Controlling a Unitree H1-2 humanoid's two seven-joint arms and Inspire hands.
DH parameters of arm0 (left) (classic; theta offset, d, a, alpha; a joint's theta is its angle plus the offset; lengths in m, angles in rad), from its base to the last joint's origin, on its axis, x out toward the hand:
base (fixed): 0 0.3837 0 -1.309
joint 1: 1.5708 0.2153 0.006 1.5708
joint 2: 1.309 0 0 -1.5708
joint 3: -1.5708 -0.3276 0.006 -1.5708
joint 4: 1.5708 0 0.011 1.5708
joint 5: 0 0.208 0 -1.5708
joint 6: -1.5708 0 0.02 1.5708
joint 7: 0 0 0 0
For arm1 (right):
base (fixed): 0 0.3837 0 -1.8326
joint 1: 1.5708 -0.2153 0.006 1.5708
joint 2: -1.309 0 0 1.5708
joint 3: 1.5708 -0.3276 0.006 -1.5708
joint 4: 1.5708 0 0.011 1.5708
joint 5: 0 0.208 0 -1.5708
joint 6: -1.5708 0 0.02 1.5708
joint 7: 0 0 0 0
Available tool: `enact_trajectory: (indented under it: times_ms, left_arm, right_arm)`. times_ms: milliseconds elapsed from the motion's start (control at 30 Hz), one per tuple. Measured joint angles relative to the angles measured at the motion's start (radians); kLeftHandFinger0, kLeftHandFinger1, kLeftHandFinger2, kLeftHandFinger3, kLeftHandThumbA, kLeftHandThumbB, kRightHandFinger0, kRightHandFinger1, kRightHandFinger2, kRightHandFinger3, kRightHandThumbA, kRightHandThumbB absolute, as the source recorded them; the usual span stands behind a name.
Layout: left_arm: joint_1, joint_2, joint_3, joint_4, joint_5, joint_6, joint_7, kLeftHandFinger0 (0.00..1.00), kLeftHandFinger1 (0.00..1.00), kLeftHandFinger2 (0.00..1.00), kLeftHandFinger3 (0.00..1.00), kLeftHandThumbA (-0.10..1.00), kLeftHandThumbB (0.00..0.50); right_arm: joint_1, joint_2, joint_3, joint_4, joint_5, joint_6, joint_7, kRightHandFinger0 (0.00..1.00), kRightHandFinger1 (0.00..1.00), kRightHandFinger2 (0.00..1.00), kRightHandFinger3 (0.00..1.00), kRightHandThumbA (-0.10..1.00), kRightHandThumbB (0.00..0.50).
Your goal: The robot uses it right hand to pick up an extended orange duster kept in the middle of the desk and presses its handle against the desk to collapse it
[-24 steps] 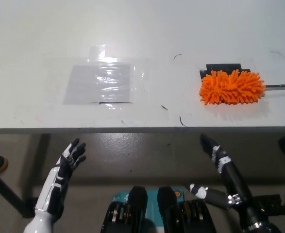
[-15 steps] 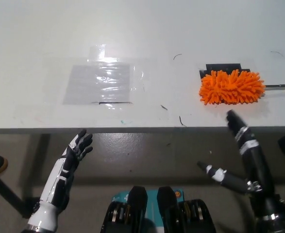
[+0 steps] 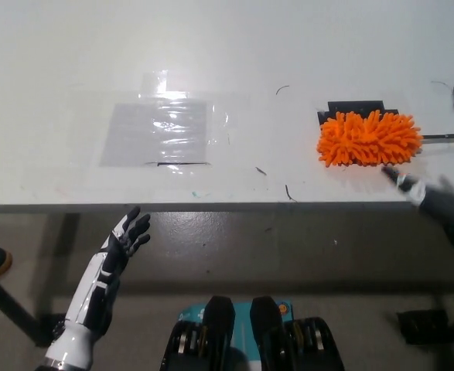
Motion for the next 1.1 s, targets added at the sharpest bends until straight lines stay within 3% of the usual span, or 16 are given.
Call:
enact_trajectory:
  times_ms: [133, 300, 433, 633, 767, 1000, 1033, 1100]
  left_arm:
    - [0.002, 0.000, 0.001, 0.001, 0.000, 0.000, 0.000, 1.00, 1.00, 1.00, 1.00, 1.00, 0.249]
    - [0.005, 0.000, 0.001, 0.002, 0.000, 0.000, 0.000, 1.00, 1.00, 1.00, 1.00, 1.00, 0.256]
    - [0.005, 0.000, 0.001, 0.006, 0.000, 0.000, 0.000, 1.00, 1.00, 1.00, 1.00, 1.00, 0.245]
    - [0.005, 0.000, 0.001, 0.010, 0.000, 0.000, 0.000, 1.00, 1.00, 1.00, 1.00, 1.00, 0.259]
    - [0.005, 0.000, 0.001, 0.010, 0.000, 0.000, 0.000, 1.00, 1.00, 1.00, 1.00, 1.00, 0.202]
    - [-0.001, 0.001, 0.001, 0.011, -0.004, 0.000, -0.002, 1.00, 1.00, 1.00, 1.00, 1.00, 0.182]
    - [-0.002, 0.001, 0.001, 0.011, -0.004, 0.000, -0.002, 1.00, 1.00, 1.00, 1.00, 1.00, 0.149]
    - [-0.003, 0.001, 0.001, 0.013, -0.009, 0.000, -0.003, 1.00, 1.00, 1.00, 1.00, 1.00, 0.133]
  right_arm:
    - [-0.107, -0.106, 0.031, 0.003, -0.077, 0.095, 0.034, 1.00, 1.00, 1.00, 1.00, 0.97, 0.233]
    - [-0.241, -0.235, 0.142, 0.066, -0.156, 0.199, 0.124, 1.00, 1.00, 1.00, 1.00, 1.00, 0.330]
    - [-0.362, -0.304, 0.265, 0.186, -0.216, 0.263, 0.209, 1.00, 1.00, 1.00, 1.00, 1.00, 0.366]
    - [-0.502, -0.332, 0.416, 0.353, -0.270, 0.324, 0.330, 1.00, 1.00, 1.00, 1.00, 1.00, 0.391]
    - [-0.569, -0.333, 0.507, 0.442, -0.298, 0.360, 0.414, 1.00, 1.00, 1.00, 1.00, 1.00, 0.403]
    - [-0.694, -0.332, 0.627, 0.605, -0.336, 0.402, 0.556, 1.00, 1.00, 1.00, 1.00, 1.00, 0.432]
    - [-0.705, -0.332, 0.632, 0.617, -0.338, 0.404, 0.567, 1.00, 1.00, 1.00, 1.00, 1.00, 0.456]
    - [-0.727, -0.324, 0.645, 0.660, -0.341, 0.407, 0.588, 1.00, 1.00, 1.00, 1.00, 1.00, 0.470]
